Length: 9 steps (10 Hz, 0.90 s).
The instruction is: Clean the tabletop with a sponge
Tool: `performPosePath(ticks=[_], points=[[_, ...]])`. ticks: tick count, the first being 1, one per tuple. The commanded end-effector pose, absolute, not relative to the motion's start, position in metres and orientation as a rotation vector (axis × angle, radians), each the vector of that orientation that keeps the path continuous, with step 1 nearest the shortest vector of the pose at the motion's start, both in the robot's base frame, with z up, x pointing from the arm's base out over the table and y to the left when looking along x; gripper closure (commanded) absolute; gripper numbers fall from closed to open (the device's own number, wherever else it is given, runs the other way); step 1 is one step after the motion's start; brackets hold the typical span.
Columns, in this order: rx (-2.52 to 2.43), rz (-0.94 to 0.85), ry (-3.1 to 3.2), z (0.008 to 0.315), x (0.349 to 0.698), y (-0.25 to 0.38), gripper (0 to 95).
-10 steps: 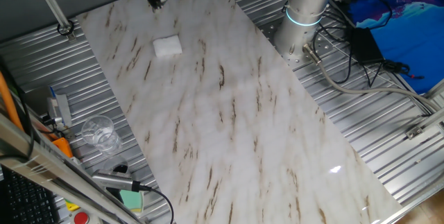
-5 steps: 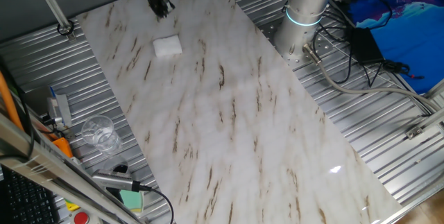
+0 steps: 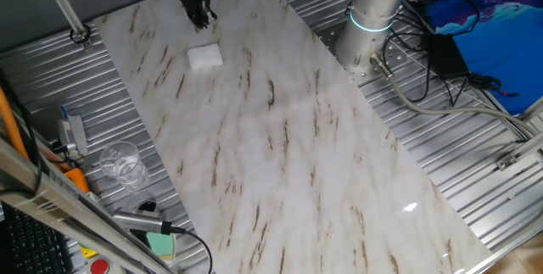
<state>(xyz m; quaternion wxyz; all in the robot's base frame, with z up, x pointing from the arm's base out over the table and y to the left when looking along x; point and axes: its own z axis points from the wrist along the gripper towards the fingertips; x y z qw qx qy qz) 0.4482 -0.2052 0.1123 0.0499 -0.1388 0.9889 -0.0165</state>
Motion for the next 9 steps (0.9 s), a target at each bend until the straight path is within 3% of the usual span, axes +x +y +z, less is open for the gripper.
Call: performPosePath(ticks=[1,9], points=[[-0.445,-0.04,3.008,0.1145,0.4438,-0.2044,95.0],[-0.428,-0.032,3.018,0.1144,0.4414,-0.204,95.0]])
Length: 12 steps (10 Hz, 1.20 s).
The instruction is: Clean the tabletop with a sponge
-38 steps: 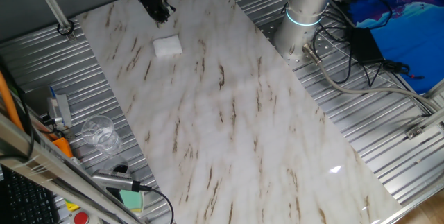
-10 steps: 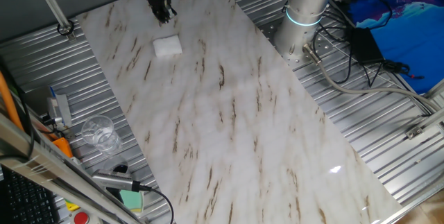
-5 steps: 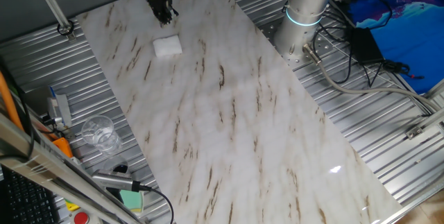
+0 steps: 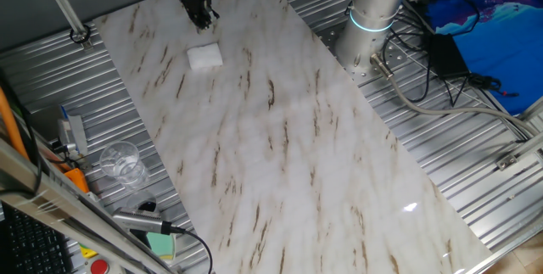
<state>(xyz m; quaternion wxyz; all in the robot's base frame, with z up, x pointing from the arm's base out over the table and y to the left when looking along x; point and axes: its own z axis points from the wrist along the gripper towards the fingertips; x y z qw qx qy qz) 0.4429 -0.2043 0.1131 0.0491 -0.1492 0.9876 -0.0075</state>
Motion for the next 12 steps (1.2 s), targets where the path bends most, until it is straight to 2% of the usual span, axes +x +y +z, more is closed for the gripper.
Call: performPosePath(ticks=[1,9,12], points=[[-0.459,-0.033,3.031,0.1144,0.4414,-0.204,95.0],[-0.857,-0.062,2.957,0.1144,0.4414,-0.204,95.0],[-0.825,-0.168,2.974,0.1144,0.4414,-0.204,95.0]])
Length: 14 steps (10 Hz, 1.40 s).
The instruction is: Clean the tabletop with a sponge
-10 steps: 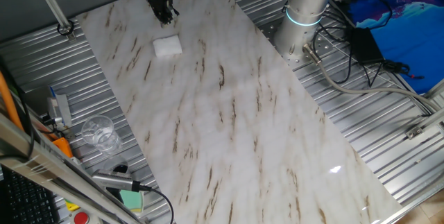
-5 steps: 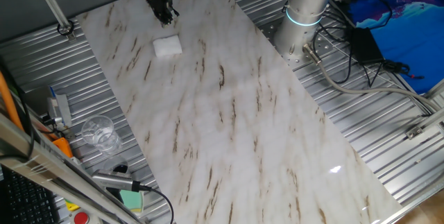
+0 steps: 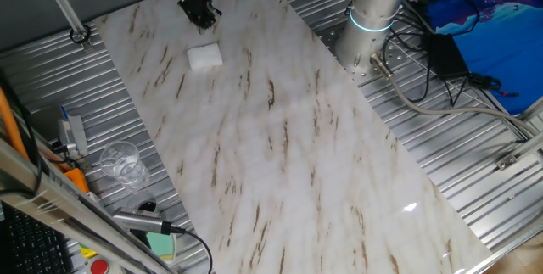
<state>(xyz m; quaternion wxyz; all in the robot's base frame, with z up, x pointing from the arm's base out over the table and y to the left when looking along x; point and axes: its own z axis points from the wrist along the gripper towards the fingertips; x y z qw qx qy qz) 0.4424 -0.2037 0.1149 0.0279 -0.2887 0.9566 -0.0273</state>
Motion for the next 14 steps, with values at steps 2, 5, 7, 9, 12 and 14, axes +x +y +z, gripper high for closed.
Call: performPosePath(ticks=[2,5,7,9,12,14], points=[[-0.554,-0.152,3.015,0.114,0.442,-0.204,95.0],[-0.185,0.048,3.047,0.112,0.444,-0.201,95.0],[-0.113,0.06,3.029,0.109,0.448,-0.195,57.0],[-0.104,0.059,3.022,0.105,0.452,-0.19,38.0],[-0.177,0.074,3.012,0.096,0.458,-0.183,19.0],[-0.21,0.084,3.009,0.092,0.462,-0.176,19.0]])
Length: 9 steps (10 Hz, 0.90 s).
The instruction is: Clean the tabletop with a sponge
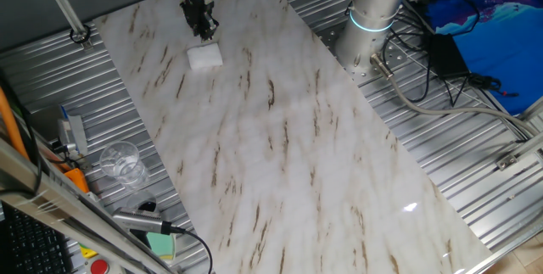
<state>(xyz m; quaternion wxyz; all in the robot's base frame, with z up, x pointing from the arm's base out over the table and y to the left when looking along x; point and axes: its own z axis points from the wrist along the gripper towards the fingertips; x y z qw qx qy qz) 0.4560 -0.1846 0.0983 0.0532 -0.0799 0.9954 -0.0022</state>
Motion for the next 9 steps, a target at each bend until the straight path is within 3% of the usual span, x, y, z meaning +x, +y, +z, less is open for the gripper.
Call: performPosePath(ticks=[1,9], points=[[-0.224,0.092,3.007,0.091,0.464,-0.174,0.0],[-0.428,0.066,3.002,0.053,0.474,-0.174,0.0]])
